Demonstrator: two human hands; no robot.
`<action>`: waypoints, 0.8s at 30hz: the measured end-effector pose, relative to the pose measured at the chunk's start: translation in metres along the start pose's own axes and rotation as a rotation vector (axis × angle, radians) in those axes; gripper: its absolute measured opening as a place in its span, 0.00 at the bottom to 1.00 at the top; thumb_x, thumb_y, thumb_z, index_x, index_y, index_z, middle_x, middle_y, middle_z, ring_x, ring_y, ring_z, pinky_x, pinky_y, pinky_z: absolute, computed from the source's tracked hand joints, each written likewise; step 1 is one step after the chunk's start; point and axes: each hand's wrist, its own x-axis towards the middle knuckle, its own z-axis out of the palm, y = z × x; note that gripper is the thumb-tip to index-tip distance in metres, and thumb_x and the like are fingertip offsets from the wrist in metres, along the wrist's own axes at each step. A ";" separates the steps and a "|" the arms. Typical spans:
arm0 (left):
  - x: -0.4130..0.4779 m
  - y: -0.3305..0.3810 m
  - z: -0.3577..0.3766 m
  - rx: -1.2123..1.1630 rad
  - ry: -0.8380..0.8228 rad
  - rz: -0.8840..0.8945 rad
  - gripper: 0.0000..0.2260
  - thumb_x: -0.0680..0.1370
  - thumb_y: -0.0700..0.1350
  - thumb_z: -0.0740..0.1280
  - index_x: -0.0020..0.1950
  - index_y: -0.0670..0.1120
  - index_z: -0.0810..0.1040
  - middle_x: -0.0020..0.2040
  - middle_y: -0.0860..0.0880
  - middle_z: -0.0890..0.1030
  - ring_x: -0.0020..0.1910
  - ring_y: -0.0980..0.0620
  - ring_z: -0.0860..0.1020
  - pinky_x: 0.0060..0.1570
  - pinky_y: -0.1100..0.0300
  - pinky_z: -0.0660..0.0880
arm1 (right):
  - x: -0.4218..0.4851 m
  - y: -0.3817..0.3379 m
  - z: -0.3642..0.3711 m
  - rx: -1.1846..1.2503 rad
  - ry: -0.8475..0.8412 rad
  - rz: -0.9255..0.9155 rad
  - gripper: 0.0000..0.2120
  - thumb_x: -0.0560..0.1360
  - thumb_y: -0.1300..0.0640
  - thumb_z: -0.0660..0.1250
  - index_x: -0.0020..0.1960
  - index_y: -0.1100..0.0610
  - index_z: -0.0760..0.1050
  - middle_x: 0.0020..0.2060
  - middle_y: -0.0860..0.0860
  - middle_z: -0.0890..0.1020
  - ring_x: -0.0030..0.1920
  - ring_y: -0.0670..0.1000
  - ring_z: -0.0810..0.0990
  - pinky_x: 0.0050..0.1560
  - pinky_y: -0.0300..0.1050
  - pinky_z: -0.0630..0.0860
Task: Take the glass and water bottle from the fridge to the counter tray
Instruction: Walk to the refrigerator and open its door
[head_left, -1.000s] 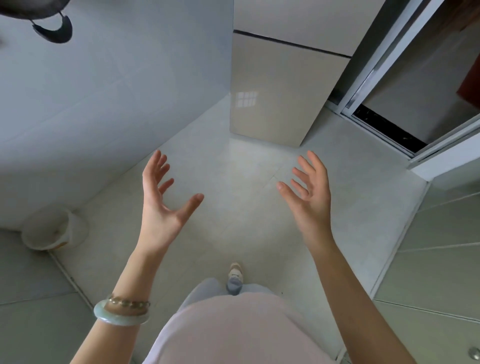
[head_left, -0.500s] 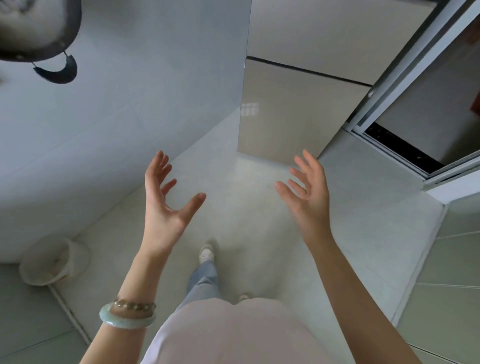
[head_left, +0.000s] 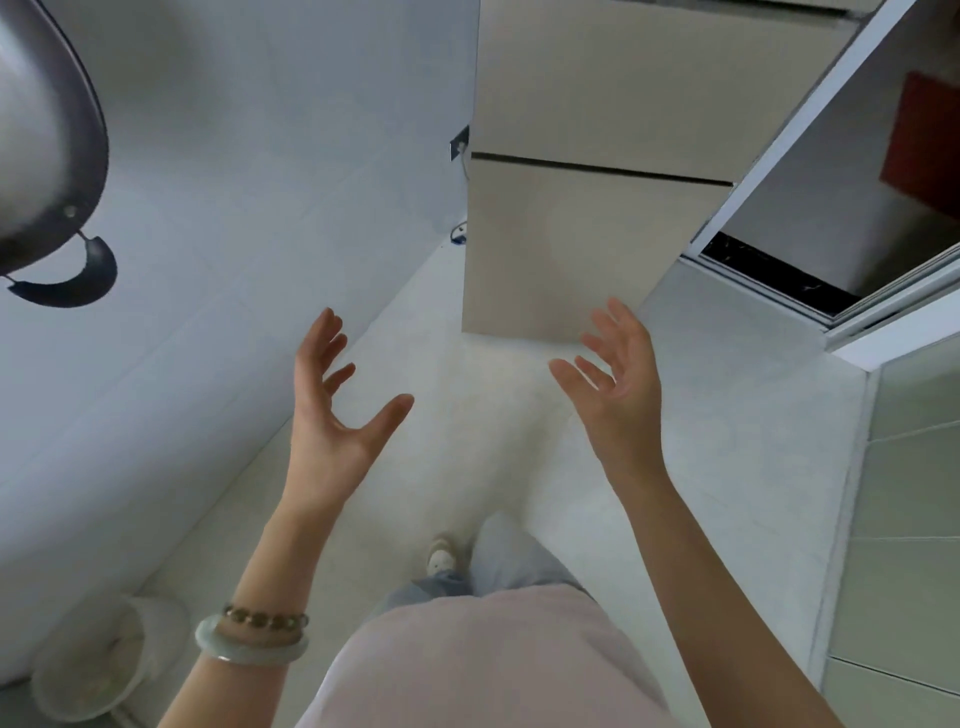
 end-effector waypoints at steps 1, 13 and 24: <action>0.008 -0.003 0.000 -0.005 -0.001 -0.005 0.40 0.68 0.44 0.75 0.75 0.54 0.58 0.71 0.59 0.66 0.70 0.59 0.68 0.64 0.64 0.69 | 0.007 0.001 0.004 0.000 0.010 0.004 0.32 0.71 0.64 0.73 0.68 0.46 0.64 0.66 0.47 0.73 0.62 0.43 0.75 0.59 0.38 0.74; 0.134 -0.025 0.020 0.020 0.001 -0.025 0.40 0.69 0.44 0.75 0.76 0.51 0.58 0.74 0.54 0.65 0.71 0.57 0.67 0.65 0.59 0.69 | 0.130 0.008 0.045 0.005 0.038 0.033 0.33 0.71 0.63 0.73 0.71 0.50 0.64 0.66 0.46 0.73 0.62 0.43 0.75 0.61 0.40 0.74; 0.252 -0.020 0.052 0.050 0.041 0.016 0.40 0.69 0.43 0.74 0.76 0.50 0.58 0.74 0.51 0.65 0.71 0.58 0.68 0.64 0.65 0.69 | 0.249 0.002 0.062 -0.003 -0.010 0.014 0.31 0.72 0.62 0.72 0.70 0.48 0.64 0.67 0.48 0.73 0.63 0.44 0.74 0.64 0.44 0.73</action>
